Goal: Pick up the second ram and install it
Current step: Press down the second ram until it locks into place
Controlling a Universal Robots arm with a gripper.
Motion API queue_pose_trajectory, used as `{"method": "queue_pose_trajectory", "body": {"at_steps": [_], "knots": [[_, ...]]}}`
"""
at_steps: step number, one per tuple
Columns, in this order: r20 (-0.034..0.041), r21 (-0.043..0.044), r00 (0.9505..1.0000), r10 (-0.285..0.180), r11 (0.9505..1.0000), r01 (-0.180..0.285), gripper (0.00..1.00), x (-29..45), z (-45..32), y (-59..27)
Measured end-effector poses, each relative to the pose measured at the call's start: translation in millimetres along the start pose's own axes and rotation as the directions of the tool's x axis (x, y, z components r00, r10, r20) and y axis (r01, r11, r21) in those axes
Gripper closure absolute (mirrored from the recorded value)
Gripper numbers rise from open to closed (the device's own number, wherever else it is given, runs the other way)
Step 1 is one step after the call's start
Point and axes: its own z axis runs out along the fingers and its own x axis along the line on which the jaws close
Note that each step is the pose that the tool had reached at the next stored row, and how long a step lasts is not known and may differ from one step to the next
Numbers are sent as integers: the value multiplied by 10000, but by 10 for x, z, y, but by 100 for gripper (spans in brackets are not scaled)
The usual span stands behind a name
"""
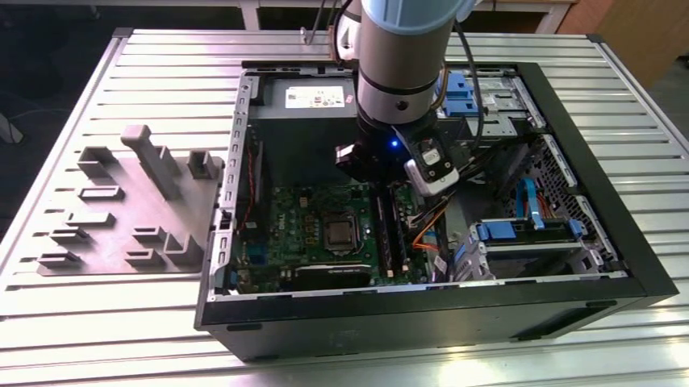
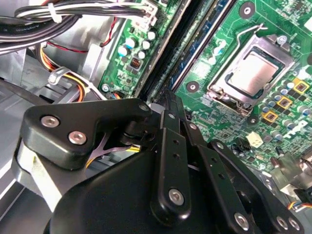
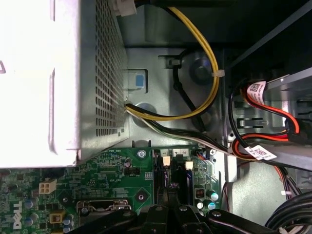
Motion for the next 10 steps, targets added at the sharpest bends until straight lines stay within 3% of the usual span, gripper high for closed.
{"method": "queue_pose_trajectory", "body": {"at_steps": [10], "knots": [[-3,8,10000,0,10000,0,90,2,26,-3]]}}
